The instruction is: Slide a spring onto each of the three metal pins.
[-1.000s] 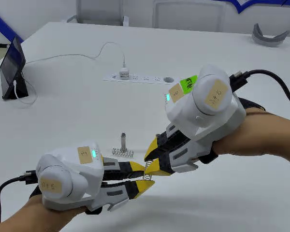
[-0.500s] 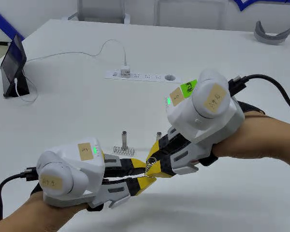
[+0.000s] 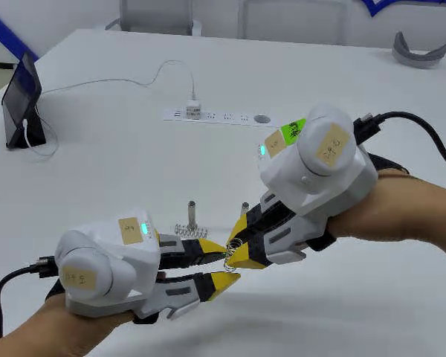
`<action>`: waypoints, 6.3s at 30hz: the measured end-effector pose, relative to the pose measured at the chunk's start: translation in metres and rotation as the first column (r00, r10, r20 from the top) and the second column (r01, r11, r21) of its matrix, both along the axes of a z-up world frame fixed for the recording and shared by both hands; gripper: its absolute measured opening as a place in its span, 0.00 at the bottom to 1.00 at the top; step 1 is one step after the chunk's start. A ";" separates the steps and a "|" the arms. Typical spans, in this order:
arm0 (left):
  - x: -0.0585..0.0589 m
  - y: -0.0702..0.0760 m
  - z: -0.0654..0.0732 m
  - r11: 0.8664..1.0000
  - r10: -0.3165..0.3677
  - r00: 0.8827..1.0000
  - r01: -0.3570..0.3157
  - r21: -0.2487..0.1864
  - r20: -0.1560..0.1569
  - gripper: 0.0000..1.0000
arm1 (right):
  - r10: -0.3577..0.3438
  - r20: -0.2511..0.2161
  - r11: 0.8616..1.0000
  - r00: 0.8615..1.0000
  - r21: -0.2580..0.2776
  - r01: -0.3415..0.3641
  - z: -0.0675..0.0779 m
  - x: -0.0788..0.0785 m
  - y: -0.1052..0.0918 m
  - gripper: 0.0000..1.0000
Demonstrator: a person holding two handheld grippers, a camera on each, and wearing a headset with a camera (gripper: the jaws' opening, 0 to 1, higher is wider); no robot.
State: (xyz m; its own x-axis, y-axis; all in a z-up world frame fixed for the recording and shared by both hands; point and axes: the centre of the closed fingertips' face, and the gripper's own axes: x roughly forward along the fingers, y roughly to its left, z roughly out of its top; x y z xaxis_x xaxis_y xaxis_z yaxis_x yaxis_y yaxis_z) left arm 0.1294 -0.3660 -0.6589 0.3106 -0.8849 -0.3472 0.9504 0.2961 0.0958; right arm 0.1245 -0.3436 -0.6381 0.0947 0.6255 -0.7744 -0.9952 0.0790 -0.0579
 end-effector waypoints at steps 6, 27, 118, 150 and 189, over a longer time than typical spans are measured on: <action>0.003 0.009 -0.003 0.999 0.033 0.999 -0.033 -0.002 -0.024 0.27 | -0.023 0.012 1.000 1.000 0.002 0.023 0.002 0.008 -0.005 0.12; 0.011 0.043 -0.013 0.990 0.140 0.988 -0.140 0.009 -0.070 0.45 | -0.137 0.043 0.990 0.990 0.014 0.137 0.005 0.046 -0.027 0.12; 0.015 0.069 -0.024 0.979 0.206 0.974 -0.205 0.023 -0.099 0.46 | -0.345 -0.028 0.938 0.938 -0.049 0.344 -0.072 0.114 -0.040 0.12; 0.020 0.075 -0.022 0.974 0.228 0.970 -0.226 0.024 -0.086 0.46 | -0.350 -0.005 0.936 0.937 -0.046 0.349 -0.069 0.098 -0.050 0.19; 0.023 0.080 -0.020 0.971 0.239 0.967 -0.238 0.028 -0.082 0.46 | -0.281 0.038 0.959 0.959 0.043 0.279 -0.063 0.094 0.021 0.19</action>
State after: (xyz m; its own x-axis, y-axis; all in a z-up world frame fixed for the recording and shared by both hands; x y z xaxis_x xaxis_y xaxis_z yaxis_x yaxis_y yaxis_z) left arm 0.1524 -0.2855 -0.6793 0.4810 -0.7822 -0.3960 0.8573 0.5141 0.0258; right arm 0.2185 -0.3230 -0.7010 0.3028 0.5973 -0.7427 -0.9296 0.3570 -0.0919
